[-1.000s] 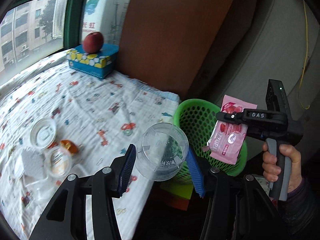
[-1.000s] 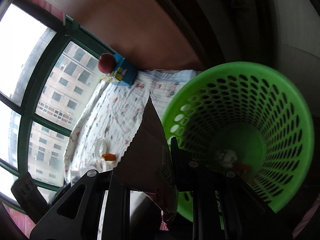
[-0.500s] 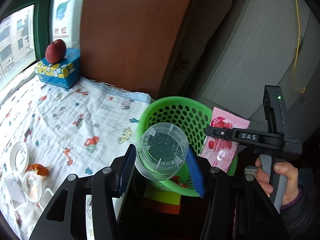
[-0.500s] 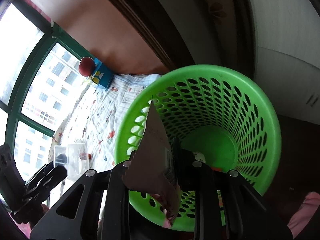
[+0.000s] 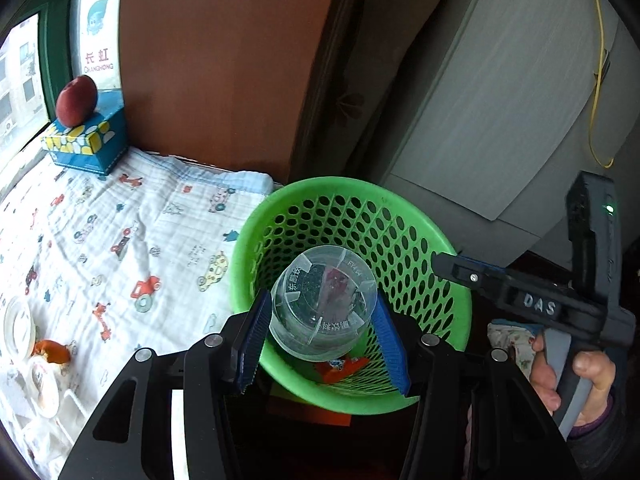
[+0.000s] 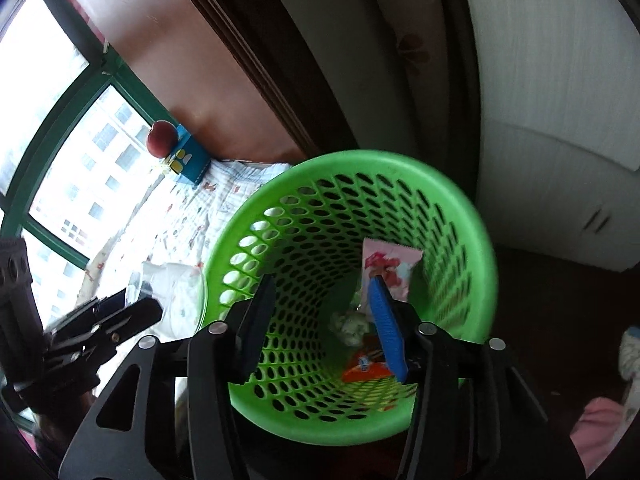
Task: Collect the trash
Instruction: 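Open both tools over the green basket to drop the packet and cup, then move both empty tools back over the remaining trash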
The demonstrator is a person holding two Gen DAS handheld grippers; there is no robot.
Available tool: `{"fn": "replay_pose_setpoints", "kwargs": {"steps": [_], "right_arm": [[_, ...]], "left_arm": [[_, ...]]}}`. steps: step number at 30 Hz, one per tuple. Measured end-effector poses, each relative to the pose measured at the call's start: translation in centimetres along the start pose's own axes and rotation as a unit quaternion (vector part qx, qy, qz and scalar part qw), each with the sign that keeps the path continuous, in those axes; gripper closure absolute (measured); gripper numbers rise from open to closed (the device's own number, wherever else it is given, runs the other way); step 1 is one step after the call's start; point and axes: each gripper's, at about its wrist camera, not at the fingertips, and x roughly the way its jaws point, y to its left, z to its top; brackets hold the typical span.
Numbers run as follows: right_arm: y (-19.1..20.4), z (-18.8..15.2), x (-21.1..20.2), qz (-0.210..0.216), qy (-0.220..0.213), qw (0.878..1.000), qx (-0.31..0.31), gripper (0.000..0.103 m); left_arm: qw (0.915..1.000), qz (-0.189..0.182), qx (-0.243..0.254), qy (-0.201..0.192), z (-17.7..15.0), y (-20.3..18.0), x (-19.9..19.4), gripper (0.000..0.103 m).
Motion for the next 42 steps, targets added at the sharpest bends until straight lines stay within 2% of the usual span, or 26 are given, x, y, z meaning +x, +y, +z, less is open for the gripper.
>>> {"fn": "replay_pose_setpoints", "kwargs": {"steps": [3, 8, 13, 17, 21, 26, 29, 32, 34, 42], "right_arm": [[0.0, -0.5, -0.5, -0.011, -0.010, 1.000, -0.010, 0.048], [0.3, -1.3, -1.0, -0.024, -0.022, 0.999, -0.032, 0.047], [0.6, -1.9, -1.3, -0.033, -0.027, 0.998, -0.041, 0.044], [1.5, -2.1, -1.3, -0.027, -0.029, 0.998, -0.049, 0.042], [3.1, -2.6, -1.1, -0.036, -0.035, 0.996, -0.078, 0.036], [5.3, -3.2, -0.7, -0.019, -0.033, 0.995, -0.094, 0.030], [6.9, -3.6, -0.3, -0.011, -0.029, 0.994, -0.109, 0.027], [8.6, -4.2, 0.1, 0.000, -0.028, 0.992, -0.123, 0.025], [9.8, -4.5, 0.5, 0.012, -0.026, 0.991, -0.128, 0.022], [14.4, -6.1, 1.9, 0.041, -0.008, 0.986, -0.162, 0.021]], "left_arm": [[1.0000, -0.006, 0.002, 0.006, 0.1, -0.5, 0.8, 0.053], [0.9997, -0.017, 0.000, 0.019, 0.2, -1.0, 1.9, 0.053], [0.9994, -0.031, -0.008, 0.016, 0.1, -1.2, 2.2, 0.043], [0.9996, -0.022, -0.016, 0.008, -0.2, -0.7, 1.4, 0.043], [0.9997, 0.002, -0.026, -0.004, -0.7, 0.6, -0.1, 0.042], [0.9978, 0.046, -0.041, -0.024, -1.8, 3.0, -2.8, 0.039], [0.9958, 0.060, -0.058, -0.038, -2.5, 4.7, -4.5, 0.039], [0.9928, 0.087, -0.068, -0.048, -3.4, 6.2, -6.1, 0.039], [0.9908, 0.099, -0.077, -0.051, -3.9, 7.2, -7.0, 0.032], [0.9783, 0.143, -0.130, -0.074, -6.2, 12.5, -11.0, 0.032]]}}
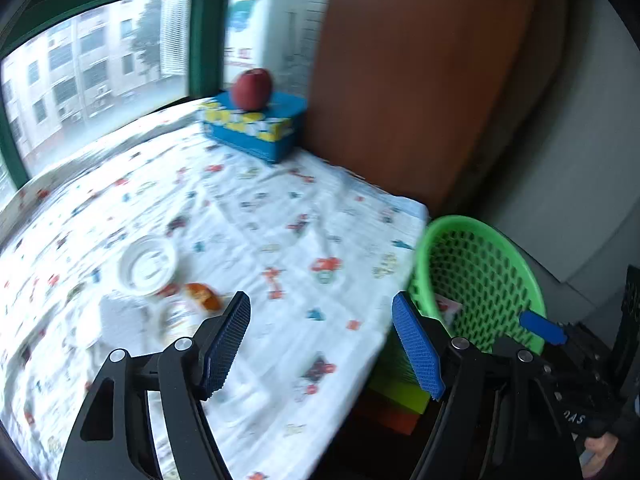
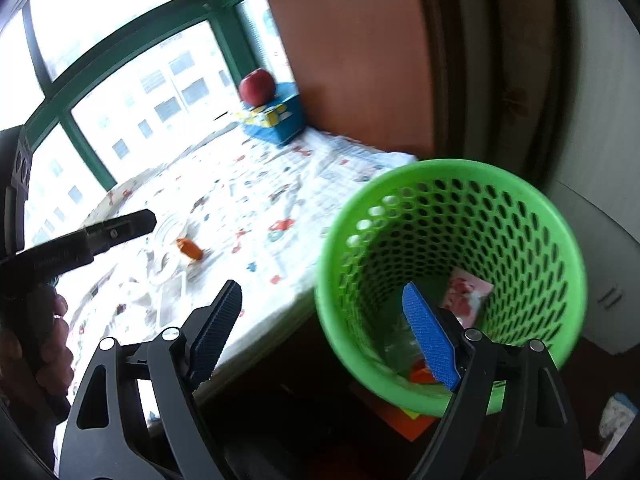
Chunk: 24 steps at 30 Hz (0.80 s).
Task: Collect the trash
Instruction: 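Move both empty tools back over the remaining trash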
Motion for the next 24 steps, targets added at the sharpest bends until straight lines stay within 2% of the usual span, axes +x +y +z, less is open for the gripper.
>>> {"fn": "replay_pose_setpoints", "kwargs": {"steps": [12, 24], "right_arm": [[7.6, -0.7, 3.4, 0.052, 0.034, 0.996, -0.058, 0.020], [14.8, -2.5, 7.9, 0.093, 0.077, 0.983, -0.137, 0.020]], "left_arm": [[0.9940, 0.067, -0.085, -0.016, -1.5, 9.4, -2.9, 0.032], [0.9875, 0.105, -0.118, -0.013, -3.2, 15.2, -4.0, 0.032]]}}
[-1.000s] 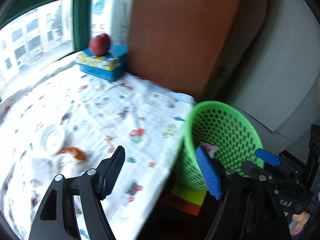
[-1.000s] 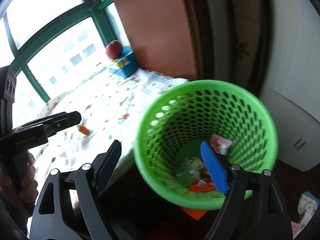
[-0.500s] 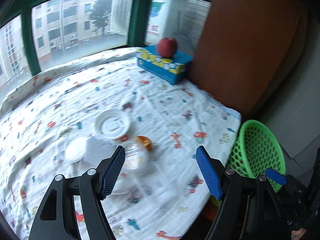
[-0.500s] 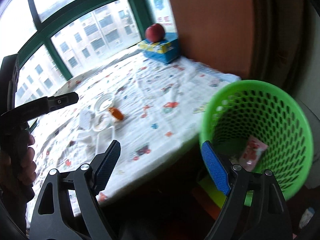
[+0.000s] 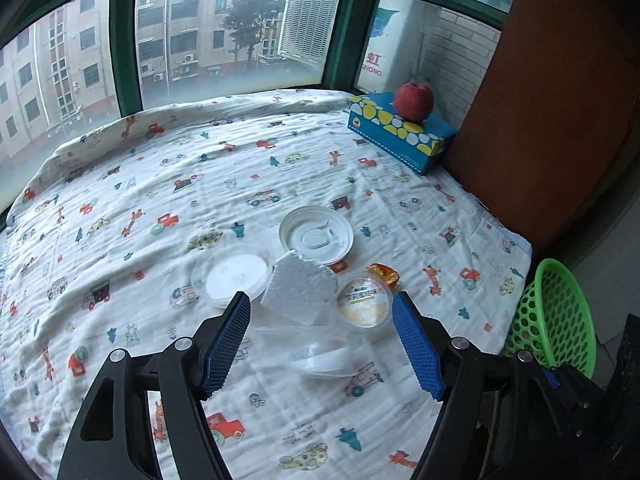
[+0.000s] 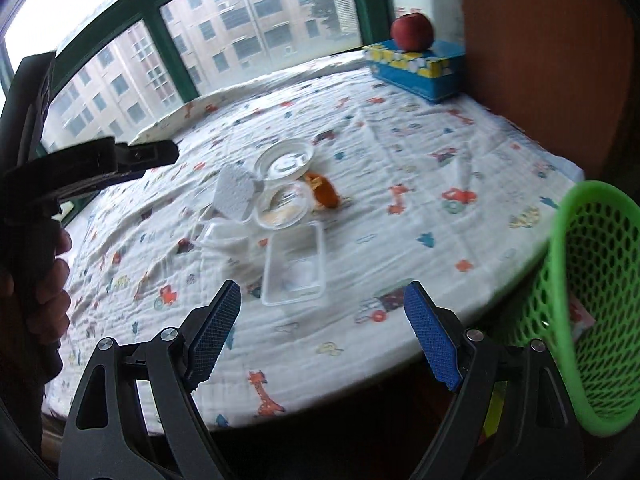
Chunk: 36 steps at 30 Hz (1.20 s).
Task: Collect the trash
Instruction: 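Move both empty tools back over the remaining trash, then grasp the clear rectangular plastic tray with the right tool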
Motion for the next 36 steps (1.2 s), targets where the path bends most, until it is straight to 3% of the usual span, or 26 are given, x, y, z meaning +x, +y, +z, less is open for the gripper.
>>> {"fn": "replay_pose_setpoints", "kwargs": {"steps": [7, 21, 24, 29, 36], "right_arm": [[1.9, 0.3, 3.3, 0.012, 0.019, 0.999, -0.032, 0.020], [2.6, 0.9, 9.8, -0.009, 0.067, 0.996, -0.064, 0.021], [2.6, 1.0, 10.5, -0.017, 0.073, 0.995, -0.070, 0.025], [2.4, 0.8, 10.7, -0.015, 0.078, 0.994, -0.071, 0.045], [1.5, 0.8, 9.5, -0.006, 0.071, 0.996, -0.057, 0.045]], "left_arm": [[0.9999, 0.010, -0.010, -0.001, -0.7, 2.4, 0.1, 0.032], [0.9986, -0.002, -0.026, 0.046, -3.6, 4.7, 2.7, 0.032], [0.9982, -0.010, -0.025, 0.054, -4.0, 4.5, 3.3, 0.032], [0.9973, -0.021, -0.013, 0.069, -4.4, 3.6, 4.4, 0.032], [0.9960, -0.033, 0.000, 0.083, -4.6, 2.3, 5.7, 0.032]]}}
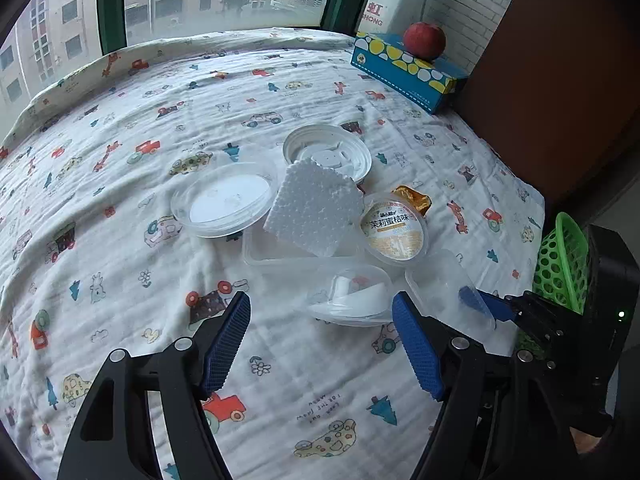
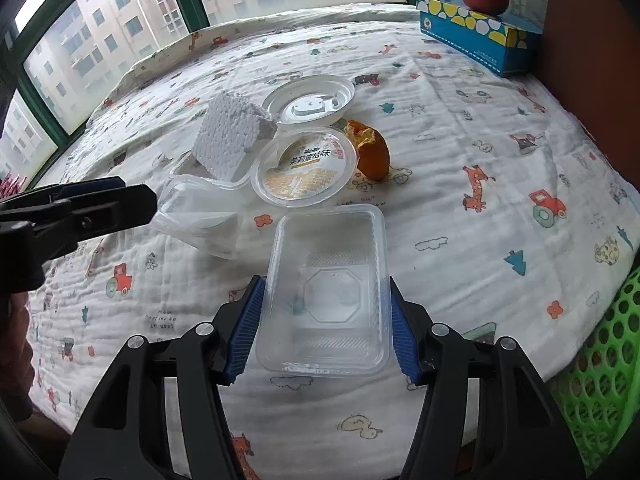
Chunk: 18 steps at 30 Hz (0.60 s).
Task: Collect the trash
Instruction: 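Grasp the clear rectangular plastic tray with the right tool, then grasp the clear dome lid with the left tool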
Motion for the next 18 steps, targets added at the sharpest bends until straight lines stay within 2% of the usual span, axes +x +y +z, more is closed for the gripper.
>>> {"fn": "replay_pose_setpoints", "kwargs": {"steps": [9, 18], "right_arm": [[-1.6, -0.9, -3.3, 0.007, -0.021, 1.000, 0.022, 0.045], [-2.9, -2.2, -5.4, 0.012, -0.028, 0.998, 0.046, 0.045]], "left_arm": [[0.9995, -0.017, 0.017, 0.021, 0.3, -1.5, 2.0, 0.032], [0.9987, -0.006, 0.033, 0.037, 0.3, -1.9, 4.0, 0.033]]}}
